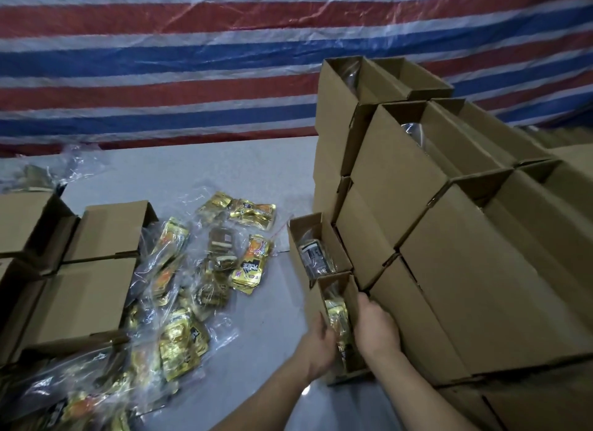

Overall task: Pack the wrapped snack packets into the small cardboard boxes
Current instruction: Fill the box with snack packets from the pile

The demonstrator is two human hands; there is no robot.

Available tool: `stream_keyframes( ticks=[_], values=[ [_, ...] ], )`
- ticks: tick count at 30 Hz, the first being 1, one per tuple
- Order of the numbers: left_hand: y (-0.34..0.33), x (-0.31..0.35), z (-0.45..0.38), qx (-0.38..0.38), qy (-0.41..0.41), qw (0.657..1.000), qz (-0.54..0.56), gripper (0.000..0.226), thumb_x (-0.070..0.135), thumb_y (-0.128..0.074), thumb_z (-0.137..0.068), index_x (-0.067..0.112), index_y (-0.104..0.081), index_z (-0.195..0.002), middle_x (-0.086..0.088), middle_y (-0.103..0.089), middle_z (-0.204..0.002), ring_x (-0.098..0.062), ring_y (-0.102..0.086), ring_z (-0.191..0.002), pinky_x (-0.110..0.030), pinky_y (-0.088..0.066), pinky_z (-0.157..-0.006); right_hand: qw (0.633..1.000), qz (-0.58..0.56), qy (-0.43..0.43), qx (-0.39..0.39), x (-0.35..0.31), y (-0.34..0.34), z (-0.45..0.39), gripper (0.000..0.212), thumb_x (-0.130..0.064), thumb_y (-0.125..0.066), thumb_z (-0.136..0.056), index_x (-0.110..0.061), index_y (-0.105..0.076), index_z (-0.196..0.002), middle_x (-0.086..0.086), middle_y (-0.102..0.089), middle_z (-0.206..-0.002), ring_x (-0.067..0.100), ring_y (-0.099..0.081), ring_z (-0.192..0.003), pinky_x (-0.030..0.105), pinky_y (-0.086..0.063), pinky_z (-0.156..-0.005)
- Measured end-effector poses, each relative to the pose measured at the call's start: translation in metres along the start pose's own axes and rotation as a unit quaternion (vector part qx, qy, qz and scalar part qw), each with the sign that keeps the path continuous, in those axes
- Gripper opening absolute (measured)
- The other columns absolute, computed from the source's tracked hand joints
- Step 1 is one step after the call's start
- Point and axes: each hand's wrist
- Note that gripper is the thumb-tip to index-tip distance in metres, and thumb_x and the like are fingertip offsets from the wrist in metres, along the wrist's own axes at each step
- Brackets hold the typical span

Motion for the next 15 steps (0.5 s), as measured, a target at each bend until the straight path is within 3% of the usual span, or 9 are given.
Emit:
stream_keyframes(
  ticks=[4, 7, 10, 12, 15],
  values=[
    [-0.01, -0.001, 0.001, -0.001, -0.012, 0.998, 0.061, 0.039, 0.024, -0.037, -0.103, 0.024, -0.036, -0.142, -0.013, -0.06, -0.131, -0.033, -0.058, -0.119, -0.042, -0.047, -0.099, 1.0, -0.02, -0.006, 0.0, -0.001, -0.006, 0.005, 0.031, -0.005, -0.043, -0.093, -0.016, -0.049, -0.122, 0.007, -0.059, -0.119, 0.027, -0.062, -0.109, 0.035, -0.047, -0.089],
    [-0.012, -0.001, 0.001, -0.005, -0.011, 0.997, 0.082, 0.035, 0.019, -0.038, -0.102, 0.02, -0.041, -0.137, -0.012, -0.06, -0.13, -0.034, -0.056, -0.121, -0.043, -0.045, -0.101, 0.999, -0.034, 0.014, 0.027, -0.001, -0.014, 0.014, 0.027, -0.009, -0.052, -0.09, -0.012, -0.055, -0.117, 0.01, -0.054, -0.124, 0.029, -0.055, -0.114, 0.034, -0.043, -0.096],
    [-0.011, -0.001, 0.0, -0.014, -0.011, 0.995, 0.095, 0.025, 0.01, -0.04, -0.099, 0.012, -0.049, -0.123, -0.008, -0.063, -0.122, -0.022, -0.058, -0.116, -0.026, -0.045, -0.101, 0.997, -0.047, 0.033, 0.045, -0.005, -0.018, 0.019, 0.02, -0.009, -0.058, -0.087, -0.006, -0.062, -0.107, 0.017, -0.055, -0.127, 0.035, -0.054, -0.115, 0.041, -0.045, -0.098],
    [-0.006, 0.0, 0.002, -0.02, 0.0, 0.996, 0.088, 0.013, 0.019, -0.042, -0.101, 0.016, -0.047, -0.112, 0.002, -0.06, -0.118, -0.016, -0.057, -0.113, -0.009, -0.041, -0.082, 0.998, -0.044, 0.036, 0.04, -0.008, -0.018, 0.021, 0.026, -0.013, -0.057, -0.089, -0.008, -0.061, -0.114, 0.016, -0.053, -0.132, 0.034, -0.052, -0.118, 0.04, -0.043, -0.101],
    [0.006, -0.002, 0.004, -0.026, 0.032, 0.997, 0.069, 0.023, 0.023, -0.038, -0.101, 0.027, -0.035, -0.124, 0.01, -0.043, -0.118, -0.006, -0.044, -0.11, -0.009, -0.034, -0.072, 0.998, -0.022, 0.045, 0.041, -0.011, -0.014, 0.021, 0.033, -0.022, -0.054, -0.092, -0.013, -0.058, -0.123, 0.012, -0.049, -0.139, 0.029, -0.048, -0.125, 0.034, -0.039, -0.106]
  ],
)
Point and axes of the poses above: each hand's wrist, its own z-axis away from the middle knuckle, its own y-axis out of the back of the hand, x = y × z
